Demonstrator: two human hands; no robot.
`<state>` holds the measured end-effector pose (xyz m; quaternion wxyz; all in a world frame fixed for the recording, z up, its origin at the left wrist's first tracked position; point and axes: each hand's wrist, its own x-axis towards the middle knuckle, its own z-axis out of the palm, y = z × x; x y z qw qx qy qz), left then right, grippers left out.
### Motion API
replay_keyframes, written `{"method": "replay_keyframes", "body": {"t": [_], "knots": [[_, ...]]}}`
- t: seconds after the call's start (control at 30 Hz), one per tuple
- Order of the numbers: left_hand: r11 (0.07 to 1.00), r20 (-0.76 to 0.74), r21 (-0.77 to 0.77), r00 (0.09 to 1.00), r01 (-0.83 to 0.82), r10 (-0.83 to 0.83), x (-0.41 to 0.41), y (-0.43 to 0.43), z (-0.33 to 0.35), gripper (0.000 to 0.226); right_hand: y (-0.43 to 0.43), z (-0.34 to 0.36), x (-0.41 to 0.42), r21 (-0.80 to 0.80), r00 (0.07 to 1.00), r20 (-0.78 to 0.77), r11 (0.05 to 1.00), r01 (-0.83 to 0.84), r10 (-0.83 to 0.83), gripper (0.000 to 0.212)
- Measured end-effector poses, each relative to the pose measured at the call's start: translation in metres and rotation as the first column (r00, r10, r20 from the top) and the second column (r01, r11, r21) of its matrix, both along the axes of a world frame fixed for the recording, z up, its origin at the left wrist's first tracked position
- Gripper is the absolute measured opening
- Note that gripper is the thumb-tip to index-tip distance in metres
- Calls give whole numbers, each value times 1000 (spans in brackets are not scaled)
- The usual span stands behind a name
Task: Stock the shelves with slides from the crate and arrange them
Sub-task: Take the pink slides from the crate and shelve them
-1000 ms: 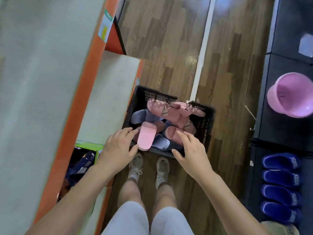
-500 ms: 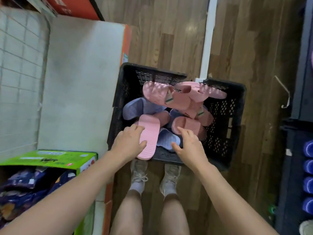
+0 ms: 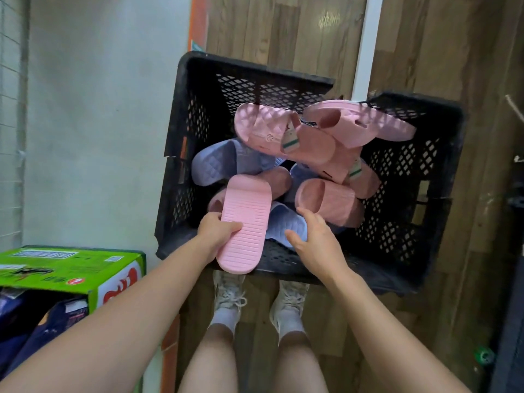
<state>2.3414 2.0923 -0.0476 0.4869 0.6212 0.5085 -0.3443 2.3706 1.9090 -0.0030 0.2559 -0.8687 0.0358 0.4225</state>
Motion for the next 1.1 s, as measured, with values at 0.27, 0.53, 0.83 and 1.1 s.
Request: {"method": "replay_keyframes", "body": {"t": [0.27,0.53,0.83,1.1], "knots": [[983,200,-173,979,61,-26,3,-27,40,24,3,2,6,172,817,-242,805,567,-524,42],[958,308,-284,950,45,46,-2,-70,61,37,-22,2,15,137,491,-406,479,867,-771,45],[944,290,-50,909,327,-300,-8,-51,22,37,-60,4,11,204,626,-108,599,774,-772,45],[868,90,237,879,437,-468,6,3,-45,60,-66,-8,9,239,680,-125,643,728,-723,54]]}}
